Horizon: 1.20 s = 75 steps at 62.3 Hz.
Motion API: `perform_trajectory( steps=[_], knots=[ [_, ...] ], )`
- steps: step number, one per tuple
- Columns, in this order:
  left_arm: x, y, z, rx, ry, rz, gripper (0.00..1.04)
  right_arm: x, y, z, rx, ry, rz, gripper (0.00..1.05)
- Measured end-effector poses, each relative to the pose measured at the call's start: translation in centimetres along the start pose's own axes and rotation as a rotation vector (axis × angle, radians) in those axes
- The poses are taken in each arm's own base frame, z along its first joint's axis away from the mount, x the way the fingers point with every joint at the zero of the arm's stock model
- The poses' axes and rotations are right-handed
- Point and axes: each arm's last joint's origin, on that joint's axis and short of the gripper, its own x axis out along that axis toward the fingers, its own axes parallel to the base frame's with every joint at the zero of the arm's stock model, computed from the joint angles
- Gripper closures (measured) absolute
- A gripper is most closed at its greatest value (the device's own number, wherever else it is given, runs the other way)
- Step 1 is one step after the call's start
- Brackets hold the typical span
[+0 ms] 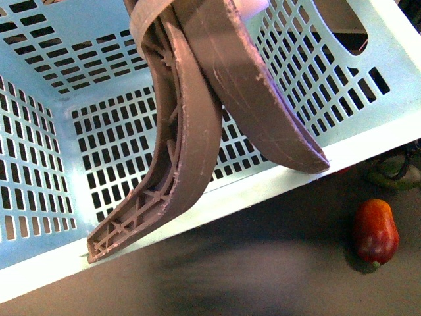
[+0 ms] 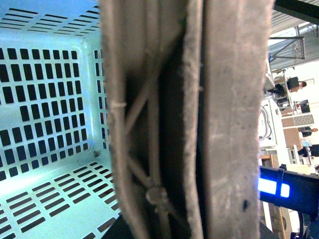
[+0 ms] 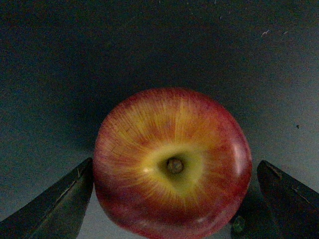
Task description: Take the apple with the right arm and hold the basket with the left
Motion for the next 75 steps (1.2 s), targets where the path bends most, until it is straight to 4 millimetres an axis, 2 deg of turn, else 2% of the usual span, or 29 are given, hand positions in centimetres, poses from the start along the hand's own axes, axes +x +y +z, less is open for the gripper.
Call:
perform_trajectory(
  steps=[25, 34, 49, 63, 75],
  knots=[
    [0.0, 0.0, 0.0, 0.000, 0.000, 0.000, 0.90, 1.6, 0.1, 0.0, 0.036, 0.027, 0.010, 0.09],
    [0.0, 0.0, 0.0, 0.000, 0.000, 0.000, 0.90, 1.7, 0.1, -0.1, 0.044, 0.026, 0.013, 0.22],
    [0.0, 0.0, 0.0, 0.000, 0.000, 0.000, 0.90, 1.6, 0.1, -0.7, 0.060, 0.014, 0.011, 0.24],
    [0.0, 0.0, 0.0, 0.000, 0.000, 0.000, 0.90, -0.1, -0.3, -2.3, 0.083, -0.005, 0.013, 0.24],
    [0.0, 0.0, 0.0, 0.000, 0.000, 0.000, 0.90, -3.7, -1.5, -2.7, 0.112, -0.078, 0.016, 0.24]
  ],
)
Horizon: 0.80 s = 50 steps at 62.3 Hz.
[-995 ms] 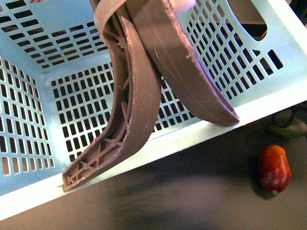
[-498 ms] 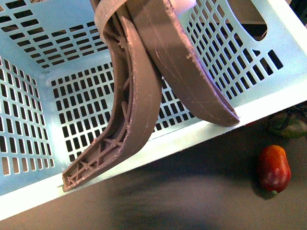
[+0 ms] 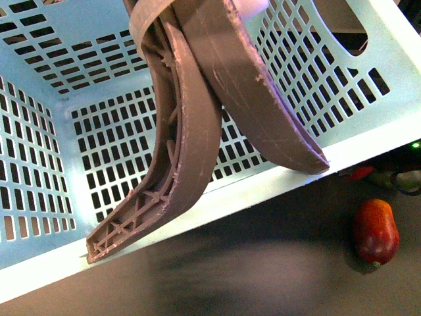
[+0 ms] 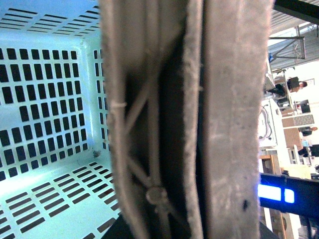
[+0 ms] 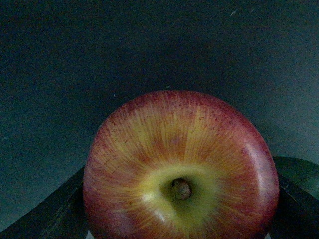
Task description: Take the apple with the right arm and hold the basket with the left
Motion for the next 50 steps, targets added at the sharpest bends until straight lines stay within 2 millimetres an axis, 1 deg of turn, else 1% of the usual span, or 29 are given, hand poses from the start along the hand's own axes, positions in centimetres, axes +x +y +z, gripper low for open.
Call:
perform_trajectory(
  steps=[2, 8, 9, 10, 15, 16, 21, 22, 26, 27, 29, 30, 34, 35, 40, 41, 50],
  knots=[
    [0.0, 0.0, 0.0, 0.000, 0.000, 0.000, 0.90, -1.1, -0.3, 0.2, 0.005, -0.026, 0.004, 0.24],
    [0.0, 0.0, 0.0, 0.000, 0.000, 0.000, 0.90, -3.4, -0.8, 0.7, 0.011, -0.076, 0.008, 0.24],
    [0.0, 0.0, 0.0, 0.000, 0.000, 0.000, 0.90, -4.2, -1.0, 0.9, 0.013, -0.091, 0.009, 0.24],
    [0.0, 0.0, 0.0, 0.000, 0.000, 0.000, 0.90, -4.6, -1.1, 1.0, 0.014, -0.100, 0.010, 0.24],
    [0.0, 0.0, 0.0, 0.000, 0.000, 0.000, 0.90, -6.7, -1.3, 1.5, 0.011, -0.138, 0.020, 0.24],
    [0.0, 0.0, 0.0, 0.000, 0.000, 0.000, 0.90, -7.5, -1.3, 1.6, 0.010, -0.152, 0.023, 0.24],
    [0.0, 0.0, 0.0, 0.000, 0.000, 0.000, 0.90, -9.6, -1.3, 2.1, 0.008, -0.190, 0.032, 0.24],
    [0.0, 0.0, 0.0, 0.000, 0.000, 0.000, 0.90, -10.4, -1.3, 2.3, 0.009, -0.206, 0.037, 0.24],
    [0.0, 0.0, 0.0, 0.000, 0.000, 0.000, 0.90, -12.1, -1.3, 2.8, 0.010, -0.240, 0.046, 0.24],
    [0.0, 0.0, 0.0, 0.000, 0.000, 0.000, 0.90, -12.9, -1.3, 3.1, 0.010, -0.258, 0.048, 0.24],
    [0.0, 0.0, 0.0, 0.000, 0.000, 0.000, 0.90, -13.8, -1.2, 3.4, 0.010, -0.275, 0.048, 0.24],
    [0.0, 0.0, 0.0, 0.000, 0.000, 0.000, 0.90, -14.6, -1.2, 3.7, 0.009, -0.295, 0.046, 0.24],
    [0.0, 0.0, 0.0, 0.000, 0.000, 0.000, 0.90, -16.3, -1.0, 4.4, 0.008, -0.338, 0.044, 0.24],
    [0.0, 0.0, 0.0, 0.000, 0.000, 0.000, 0.90, -17.2, -0.9, 4.7, 0.009, -0.360, 0.043, 0.24],
    [0.0, 0.0, 0.0, 0.000, 0.000, 0.000, 0.90, -19.2, -0.5, 5.5, 0.012, -0.415, 0.046, 0.24],
    [0.0, 0.0, 0.0, 0.000, 0.000, 0.000, 0.90, -20.0, -0.3, 5.9, 0.011, -0.437, 0.049, 0.24],
    [0.0, 0.0, 0.0, 0.000, 0.000, 0.000, 0.90, -24.2, 0.9, 7.3, 0.023, -0.549, 0.087, 0.24]
  ],
)
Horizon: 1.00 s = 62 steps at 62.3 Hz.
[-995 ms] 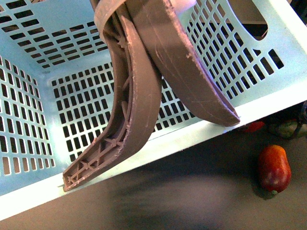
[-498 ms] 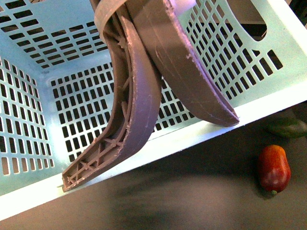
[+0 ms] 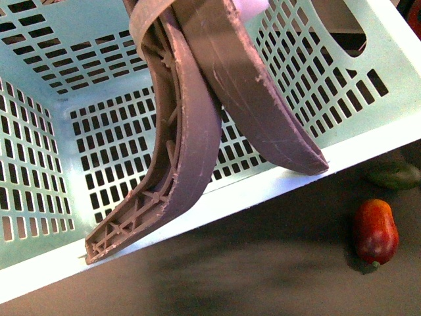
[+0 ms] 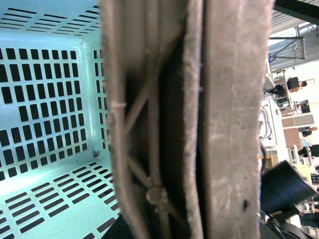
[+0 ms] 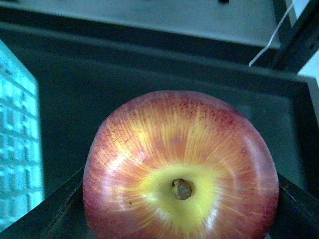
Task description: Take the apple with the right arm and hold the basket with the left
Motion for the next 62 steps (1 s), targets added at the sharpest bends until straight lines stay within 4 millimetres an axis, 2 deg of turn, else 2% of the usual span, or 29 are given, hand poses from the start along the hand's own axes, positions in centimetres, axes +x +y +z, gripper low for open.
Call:
perform_trajectory(
  steps=[12, 21, 30, 45, 46, 48, 52, 62],
  knots=[
    [0.0, 0.0, 0.0, 0.000, 0.000, 0.000, 0.90, -3.1, 2.6, 3.1, 0.023, -0.116, 0.063, 0.24],
    [0.0, 0.0, 0.0, 0.000, 0.000, 0.000, 0.90, -4.3, 5.1, 3.6, 0.030, -0.142, 0.137, 0.24],
    [0.0, 0.0, 0.0, 0.000, 0.000, 0.000, 0.90, -4.0, 7.6, 2.8, 0.018, -0.118, 0.198, 0.24],
    [0.0, 0.0, 0.0, 0.000, 0.000, 0.000, 0.90, -2.3, 10.6, 0.9, 0.012, -0.038, 0.259, 0.24],
    [0.0, 0.0, 0.0, 0.000, 0.000, 0.000, 0.90, -1.7, 11.5, 0.3, 0.014, -0.007, 0.272, 0.24],
    [0.0, 0.0, 0.0, 0.000, 0.000, 0.000, 0.90, -1.6, 11.7, 0.1, 0.012, 0.000, 0.276, 0.21],
    [0.0, 0.0, 0.0, 0.000, 0.000, 0.000, 0.90, -1.6, 11.9, 0.2, 0.022, 0.000, 0.277, 0.08],
    [0.0, 0.0, 0.0, 0.000, 0.000, 0.000, 0.90, -1.8, 11.4, 1.0, 0.045, -0.027, 0.252, 0.09]
  ],
)
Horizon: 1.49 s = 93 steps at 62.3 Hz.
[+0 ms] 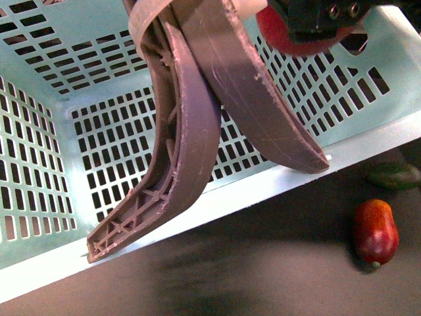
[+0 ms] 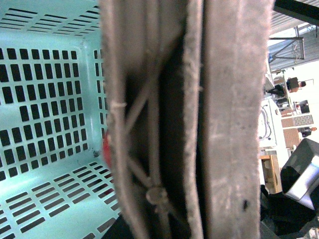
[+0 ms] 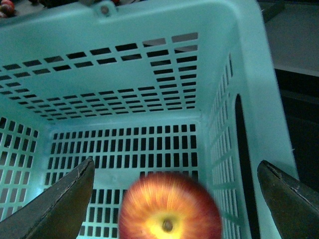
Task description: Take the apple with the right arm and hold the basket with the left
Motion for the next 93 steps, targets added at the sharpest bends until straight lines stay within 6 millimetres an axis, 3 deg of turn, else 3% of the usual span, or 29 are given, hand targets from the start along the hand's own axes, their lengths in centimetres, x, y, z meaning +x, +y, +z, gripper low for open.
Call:
perform_trajectory(
  steps=[8, 11, 19, 29, 38, 50, 65, 93],
  knots=[
    [0.1, 0.1, -0.1, -0.001, 0.006, 0.003, 0.90, -1.3, -1.4, 0.9, 0.014, -0.052, -0.065, 0.09],
    [0.1, 0.2, -0.1, -0.001, 0.005, 0.004, 0.90, -2.7, -2.8, 1.0, 0.026, -0.082, -0.119, 0.09],
    [0.1, 0.2, -0.1, 0.002, -0.001, 0.009, 0.90, -5.8, -5.3, -0.1, 0.048, -0.097, -0.262, 0.09],
    [0.1, 0.2, -0.1, -0.001, 0.001, 0.007, 0.90, -9.1, -6.6, -1.7, 0.069, -0.101, -0.395, 0.09],
    [0.1, 0.1, -0.1, -0.001, 0.009, 0.002, 0.90, -10.7, -6.6, -2.4, 0.024, -0.262, -0.418, 0.29],
    [0.1, 0.1, -0.1, -0.001, 0.006, 0.003, 0.90, -11.8, -6.7, -4.6, 0.008, -0.255, -0.419, 0.58],
    [0.1, 0.1, -0.1, -0.002, 0.004, 0.005, 0.90, -13.5, -7.2, -6.6, 0.000, -0.259, -0.425, 1.03],
    [0.1, 0.1, -0.1, -0.002, 0.005, 0.004, 0.90, -14.9, -6.5, -8.5, 0.002, -0.257, -0.424, 1.03]
  ],
)
